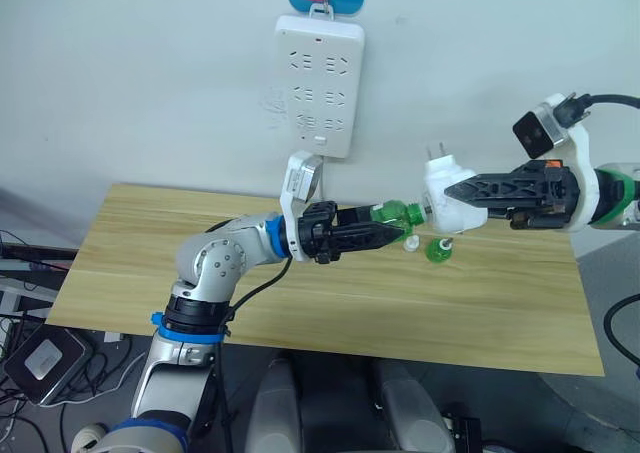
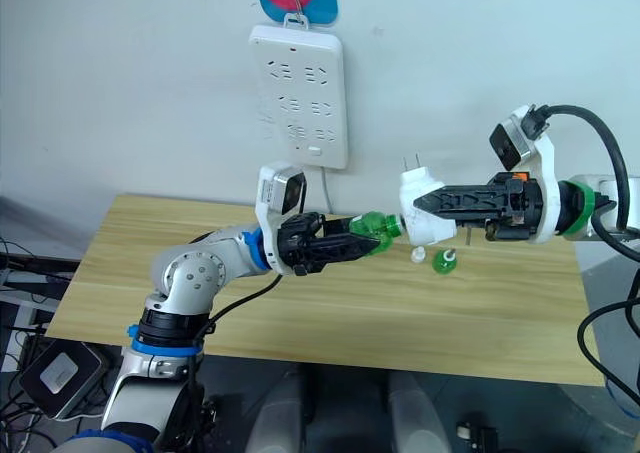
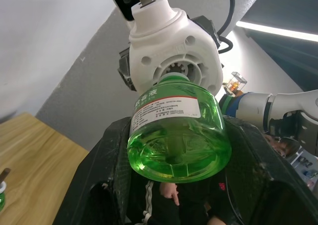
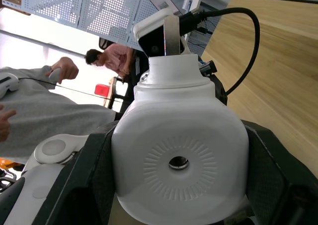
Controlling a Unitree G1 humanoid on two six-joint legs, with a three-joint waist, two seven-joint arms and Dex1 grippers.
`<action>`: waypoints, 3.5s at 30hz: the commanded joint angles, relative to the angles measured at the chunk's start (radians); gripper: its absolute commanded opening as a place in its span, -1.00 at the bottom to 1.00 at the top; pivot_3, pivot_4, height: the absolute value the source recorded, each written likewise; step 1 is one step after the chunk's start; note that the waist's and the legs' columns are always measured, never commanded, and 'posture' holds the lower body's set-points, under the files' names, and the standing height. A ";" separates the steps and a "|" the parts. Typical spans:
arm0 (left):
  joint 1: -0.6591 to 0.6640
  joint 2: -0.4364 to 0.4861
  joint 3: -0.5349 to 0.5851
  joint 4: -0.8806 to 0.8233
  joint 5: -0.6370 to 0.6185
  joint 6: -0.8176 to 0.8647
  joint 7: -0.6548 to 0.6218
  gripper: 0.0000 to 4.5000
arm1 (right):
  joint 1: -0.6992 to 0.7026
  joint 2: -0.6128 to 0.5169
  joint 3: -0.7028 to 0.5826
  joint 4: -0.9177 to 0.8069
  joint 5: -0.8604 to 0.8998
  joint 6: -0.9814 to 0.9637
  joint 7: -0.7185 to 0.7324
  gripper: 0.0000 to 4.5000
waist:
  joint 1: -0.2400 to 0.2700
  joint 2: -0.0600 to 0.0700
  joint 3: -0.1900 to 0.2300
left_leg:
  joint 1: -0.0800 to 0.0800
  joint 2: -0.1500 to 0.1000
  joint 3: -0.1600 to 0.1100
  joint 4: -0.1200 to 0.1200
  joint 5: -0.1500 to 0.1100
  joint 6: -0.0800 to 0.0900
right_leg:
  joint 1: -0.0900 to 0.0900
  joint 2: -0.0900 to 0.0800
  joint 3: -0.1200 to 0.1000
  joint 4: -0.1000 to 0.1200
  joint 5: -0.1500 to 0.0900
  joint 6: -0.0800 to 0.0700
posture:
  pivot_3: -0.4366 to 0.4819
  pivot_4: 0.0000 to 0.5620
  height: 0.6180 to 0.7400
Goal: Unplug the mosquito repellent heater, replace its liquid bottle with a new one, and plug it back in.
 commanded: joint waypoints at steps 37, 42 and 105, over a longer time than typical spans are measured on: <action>-0.023 -0.068 -0.029 -0.047 0.008 -0.025 -0.028 -0.01 | -0.097 0.071 0.079 -0.243 0.033 -0.108 -0.090 0.32 | 0.000 0.000 0.000 | -0.002 0.001 0.000 0.000 0.000 0.000 | -0.002 0.000 0.000 0.001 0.000 0.000 | -0.29 0.17 1.00; -0.022 -0.069 -0.029 -0.048 0.011 -0.019 -0.028 -0.01 | -0.081 0.061 0.071 -0.242 0.033 -0.091 -0.064 0.97 | 0.000 0.000 0.000 | -0.003 0.000 0.000 0.001 0.000 0.000 | -0.003 0.000 0.000 0.001 0.000 0.000 | -0.29 0.17 1.00; -0.002 0.024 0.051 -0.074 -0.062 0.063 0.011 -0.01 | -0.150 -0.070 -0.065 0.117 -0.823 -0.019 0.620 -1.00 | 0.025 0.000 0.000 | -0.013 0.001 -0.001 0.010 0.000 0.000 | -0.010 0.000 -0.001 0.003 0.003 -0.001 | -0.24 0.12 1.00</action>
